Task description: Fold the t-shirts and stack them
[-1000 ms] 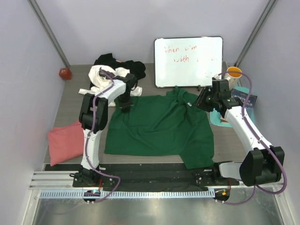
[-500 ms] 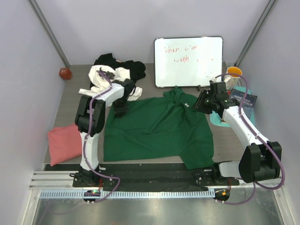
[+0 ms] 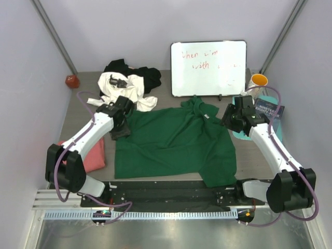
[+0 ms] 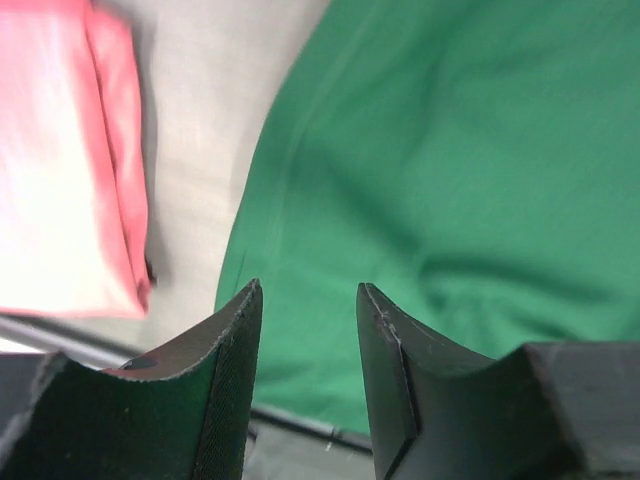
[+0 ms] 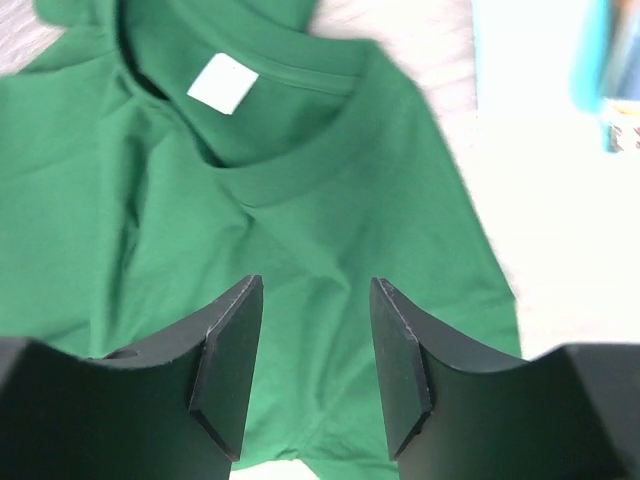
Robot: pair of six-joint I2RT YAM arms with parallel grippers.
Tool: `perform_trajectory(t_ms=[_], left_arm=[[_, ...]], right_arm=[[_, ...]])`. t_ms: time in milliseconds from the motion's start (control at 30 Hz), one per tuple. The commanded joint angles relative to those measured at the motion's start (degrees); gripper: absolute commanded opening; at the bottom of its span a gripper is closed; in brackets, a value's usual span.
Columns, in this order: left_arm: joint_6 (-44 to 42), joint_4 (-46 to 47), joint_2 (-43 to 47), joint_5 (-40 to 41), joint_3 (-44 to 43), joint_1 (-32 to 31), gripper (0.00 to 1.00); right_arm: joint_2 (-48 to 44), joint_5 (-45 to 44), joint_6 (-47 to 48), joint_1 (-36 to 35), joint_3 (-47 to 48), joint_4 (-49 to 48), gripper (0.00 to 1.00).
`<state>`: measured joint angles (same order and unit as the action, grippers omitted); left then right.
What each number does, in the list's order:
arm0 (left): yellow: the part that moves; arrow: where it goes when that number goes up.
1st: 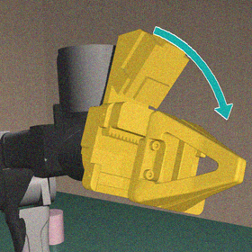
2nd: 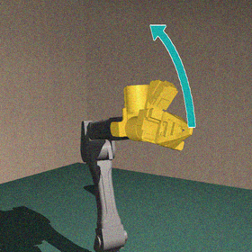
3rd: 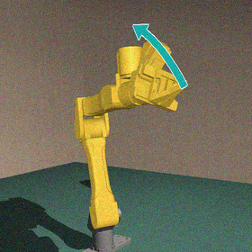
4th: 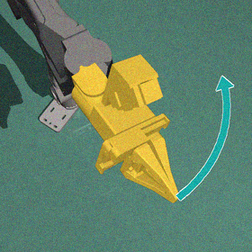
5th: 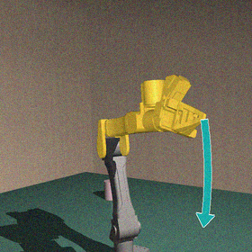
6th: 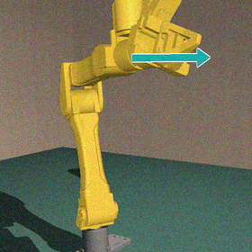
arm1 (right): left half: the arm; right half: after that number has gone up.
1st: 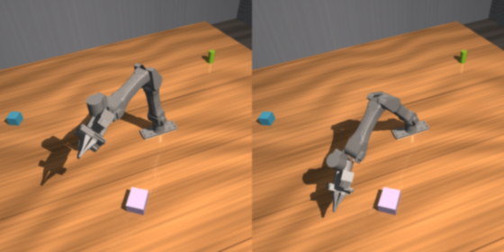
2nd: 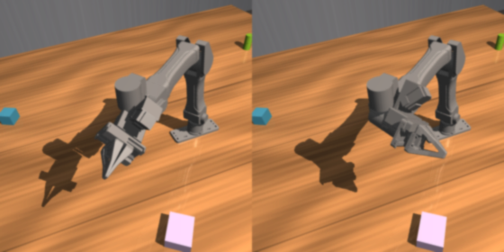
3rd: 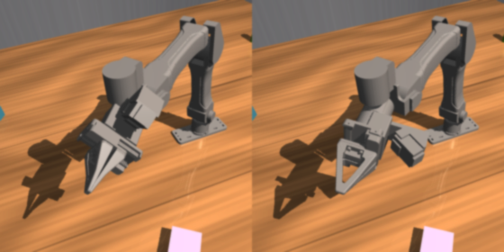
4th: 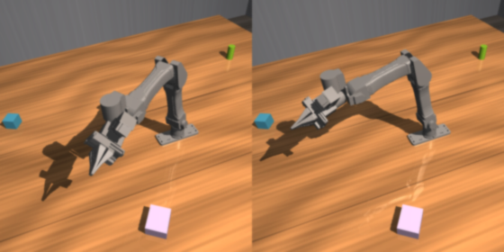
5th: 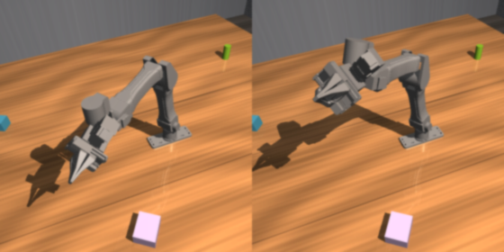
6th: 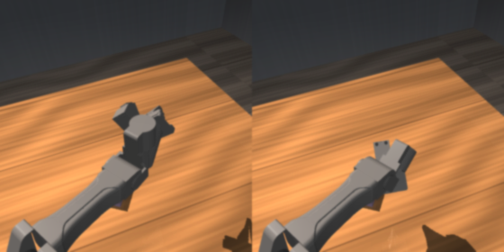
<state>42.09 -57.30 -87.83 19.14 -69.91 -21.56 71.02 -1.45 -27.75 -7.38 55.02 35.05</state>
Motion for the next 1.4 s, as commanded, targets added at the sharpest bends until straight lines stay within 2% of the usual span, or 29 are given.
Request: perform_trajectory(t_ms=[0,167,467,600,733,867,1000,1067,1167,1367], left_arm=[[3.7,2.6,9.2,-5.9,12.0,-0.1,0.44],[4.1,3.1,14.4,-6.7,17.2,-0.1,0.49],[4.3,5.9,11.9,-13.7,23.1,-0.1,0.49],[4.8,5.7,12.3,-16.6,24.1,-0.2,0.49],[5.2,3.3,13.2,-18.3,23.5,-0.2,0.5],[4.1,-2.7,12.9,-19.0,20.9,-0.2,0.5],[5.8,-4.0,17.1,-23.5,23.2,-0.2,0.5],[7.9,-4.2,19.2,-23.5,24.7,-0.3,0.5],[10.6,-4.7,23.4,-21.7,25.7,-0.3,0.58],[11.9,-5.4,25.3,-21.9,27.9,-0.3,0.58]], right_arm=[[-7.0,-5.8,-6.7,0.4,-1.8,5.8,0.53],[-13.0,-2.9,-12.1,0.6,-8.1,4.6,0.55],[-17.7,-2.9,-19.2,0.9,-14.2,9.4,0.56],[-19.7,0.3,-21.1,2.6,-15.9,10.3,0.58],[-20.0,6.2,-23.4,4.0,-17.9,10.9,0.59],[-23.5,5.5,-25.1,3.9,-17.4,12.3,0.6],[-24.7,3.1,-26.0,4.0,-14.9,16.9,0.6],[-24.9,3.8,-27.1,4.1,-14.9,17.9,0.6],[-26.8,5.3,-30.2,4.0,-17.2,18.7,0.6],[-34.1,5.3,-32.5,4.1,-23.4,17.6,0.6]])
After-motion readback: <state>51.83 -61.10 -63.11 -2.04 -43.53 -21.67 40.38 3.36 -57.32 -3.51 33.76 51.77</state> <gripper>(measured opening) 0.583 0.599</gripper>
